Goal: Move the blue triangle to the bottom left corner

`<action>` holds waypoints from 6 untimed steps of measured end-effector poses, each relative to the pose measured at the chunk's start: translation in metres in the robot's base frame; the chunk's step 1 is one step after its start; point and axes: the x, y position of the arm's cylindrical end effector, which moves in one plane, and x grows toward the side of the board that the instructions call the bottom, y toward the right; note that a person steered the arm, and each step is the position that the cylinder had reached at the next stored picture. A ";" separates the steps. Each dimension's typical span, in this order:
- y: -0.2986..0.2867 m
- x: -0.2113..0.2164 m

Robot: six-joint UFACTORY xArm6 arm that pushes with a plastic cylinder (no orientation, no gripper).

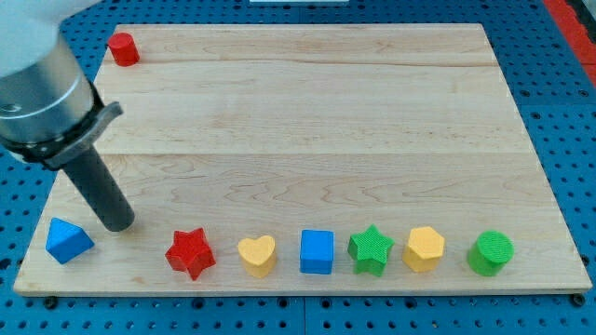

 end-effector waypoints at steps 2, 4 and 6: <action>0.002 0.015; -0.017 0.015; -0.030 0.015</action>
